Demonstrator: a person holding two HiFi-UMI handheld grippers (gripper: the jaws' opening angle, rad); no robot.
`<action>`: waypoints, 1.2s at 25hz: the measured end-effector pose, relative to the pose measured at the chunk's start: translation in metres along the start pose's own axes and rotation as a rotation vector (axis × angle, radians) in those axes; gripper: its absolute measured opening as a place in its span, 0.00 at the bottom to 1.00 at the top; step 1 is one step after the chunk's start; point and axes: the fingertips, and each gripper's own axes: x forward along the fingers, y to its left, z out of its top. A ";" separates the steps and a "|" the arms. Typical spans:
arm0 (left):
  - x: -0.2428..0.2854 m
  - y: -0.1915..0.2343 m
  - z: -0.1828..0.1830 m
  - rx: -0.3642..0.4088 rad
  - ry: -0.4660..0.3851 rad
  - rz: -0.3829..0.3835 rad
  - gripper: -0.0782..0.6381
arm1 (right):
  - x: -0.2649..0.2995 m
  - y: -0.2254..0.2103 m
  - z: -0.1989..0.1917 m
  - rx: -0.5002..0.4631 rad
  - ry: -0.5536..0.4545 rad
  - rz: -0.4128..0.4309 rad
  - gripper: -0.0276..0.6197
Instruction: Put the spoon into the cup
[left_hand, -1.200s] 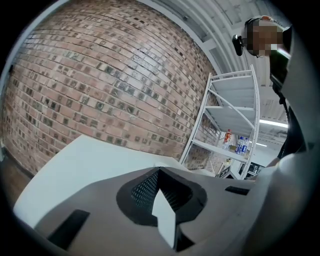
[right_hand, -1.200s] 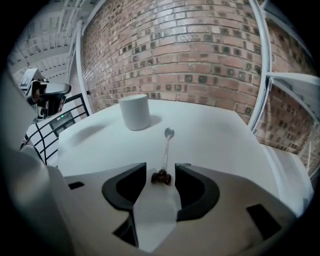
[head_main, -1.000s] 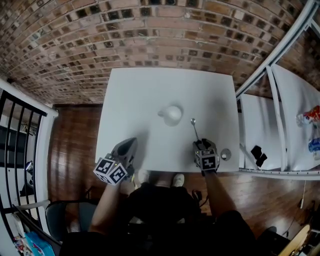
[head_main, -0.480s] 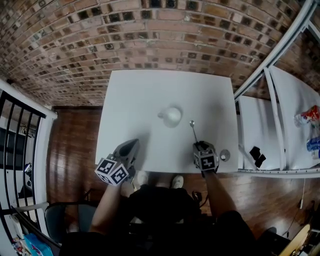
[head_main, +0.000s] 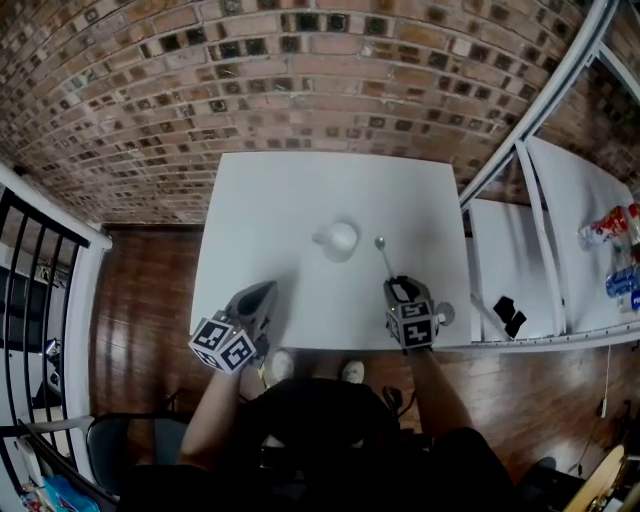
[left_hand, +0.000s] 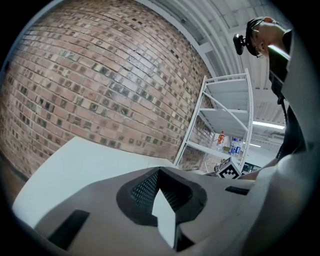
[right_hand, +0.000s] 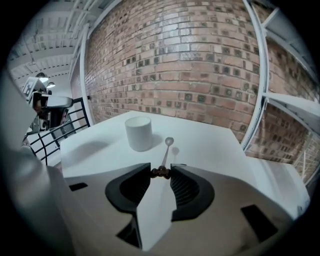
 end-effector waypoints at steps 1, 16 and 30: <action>0.000 -0.001 0.002 0.004 -0.006 -0.005 0.12 | -0.005 0.000 0.009 -0.002 -0.025 -0.003 0.24; -0.005 -0.005 0.034 0.045 -0.082 -0.019 0.12 | -0.042 0.047 0.101 -0.099 -0.224 0.109 0.24; -0.038 0.019 0.046 0.029 -0.139 0.053 0.12 | 0.000 0.079 0.079 -0.146 -0.077 0.182 0.24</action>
